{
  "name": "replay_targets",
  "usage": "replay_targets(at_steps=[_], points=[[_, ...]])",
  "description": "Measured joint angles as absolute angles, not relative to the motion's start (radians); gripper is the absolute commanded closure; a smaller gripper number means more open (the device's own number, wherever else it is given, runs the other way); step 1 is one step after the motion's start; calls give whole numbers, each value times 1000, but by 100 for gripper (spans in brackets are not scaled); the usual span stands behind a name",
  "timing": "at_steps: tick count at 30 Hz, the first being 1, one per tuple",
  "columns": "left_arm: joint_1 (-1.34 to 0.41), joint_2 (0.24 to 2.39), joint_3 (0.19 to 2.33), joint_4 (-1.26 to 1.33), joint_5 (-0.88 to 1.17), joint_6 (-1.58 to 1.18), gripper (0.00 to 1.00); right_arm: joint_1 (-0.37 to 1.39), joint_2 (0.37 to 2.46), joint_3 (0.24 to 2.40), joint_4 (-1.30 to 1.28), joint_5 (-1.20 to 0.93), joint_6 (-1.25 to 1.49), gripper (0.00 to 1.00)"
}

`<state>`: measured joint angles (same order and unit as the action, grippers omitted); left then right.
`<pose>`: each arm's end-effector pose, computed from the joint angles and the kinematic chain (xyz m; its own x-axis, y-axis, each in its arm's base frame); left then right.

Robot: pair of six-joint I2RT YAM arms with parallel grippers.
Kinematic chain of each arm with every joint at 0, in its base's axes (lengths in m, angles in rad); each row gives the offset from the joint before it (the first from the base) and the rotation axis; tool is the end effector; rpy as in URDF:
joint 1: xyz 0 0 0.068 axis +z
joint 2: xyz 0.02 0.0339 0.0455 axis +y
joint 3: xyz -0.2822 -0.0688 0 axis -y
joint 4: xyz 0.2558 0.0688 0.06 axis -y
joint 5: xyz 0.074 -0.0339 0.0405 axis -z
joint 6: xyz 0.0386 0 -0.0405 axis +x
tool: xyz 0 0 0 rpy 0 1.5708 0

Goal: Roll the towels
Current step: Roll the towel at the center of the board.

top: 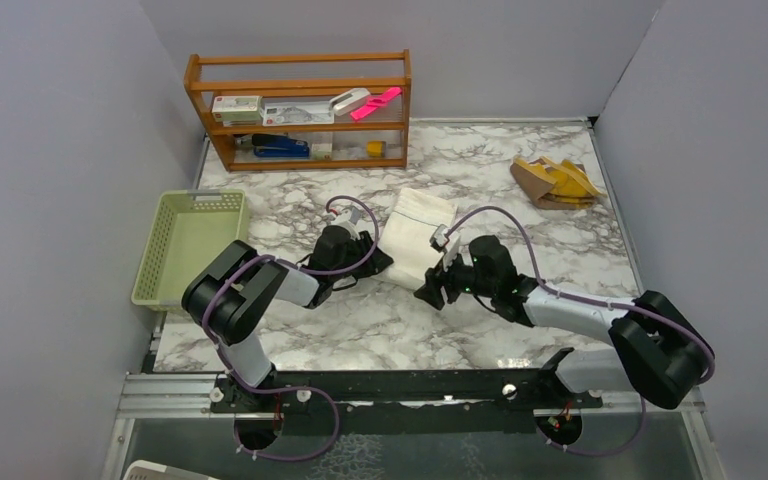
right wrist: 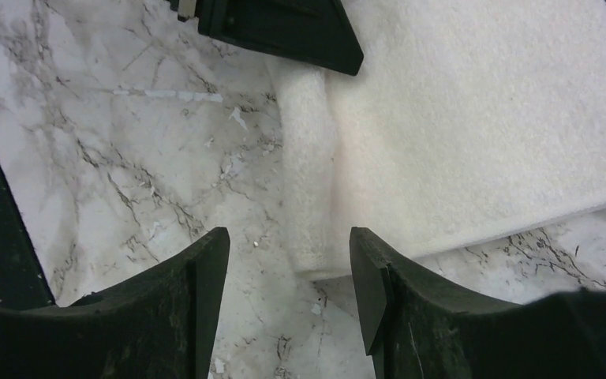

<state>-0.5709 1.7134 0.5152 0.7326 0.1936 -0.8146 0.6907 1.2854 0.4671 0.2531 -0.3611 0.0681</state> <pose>0.2561 -0.1733 0.1262 -0.7502 -0.3666 -0.5503 0.1883 0.6793 -0.7093 0.1857 0.1712 0.1796 -0.4681 -0.3043 -0.8296 -0.7960 0.5530 0.2463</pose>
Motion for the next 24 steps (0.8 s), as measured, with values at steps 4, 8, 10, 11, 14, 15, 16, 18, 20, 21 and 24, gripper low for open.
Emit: replay_targets(at_steps=[4,8,10,11,14,15,16,18,20,21,24], points=[[-571,1715,515,735,194,-815,69,690,1299,423,322,-355,25,41],[-571,1720,515,742,194,-815,68,690,1304,422,372,-348,1,43],[-571,1723,516,748,194,-817,68,691,1323,422,395,-347,-4,44],[-571,1724,516,749,194,-817,69,692,1335,422,402,-345,-4,46],[-571,1726,516,752,194,-817,69,695,1376,422,425,-339,-3,49],[-571,1726,516,752,194,-817,69,696,1390,422,433,-335,-1,50],[-571,1726,516,753,194,-817,69,698,1403,422,442,-330,2,52],[-571,1726,516,754,194,-817,69,699,1422,421,457,-320,7,58],[-571,1726,516,754,194,-817,69,699,1434,413,475,-309,17,70],[-571,1726,515,754,194,-817,69,699,1437,410,480,-303,23,80],[-571,1726,515,754,194,-817,68,699,1440,408,481,-286,51,99]])
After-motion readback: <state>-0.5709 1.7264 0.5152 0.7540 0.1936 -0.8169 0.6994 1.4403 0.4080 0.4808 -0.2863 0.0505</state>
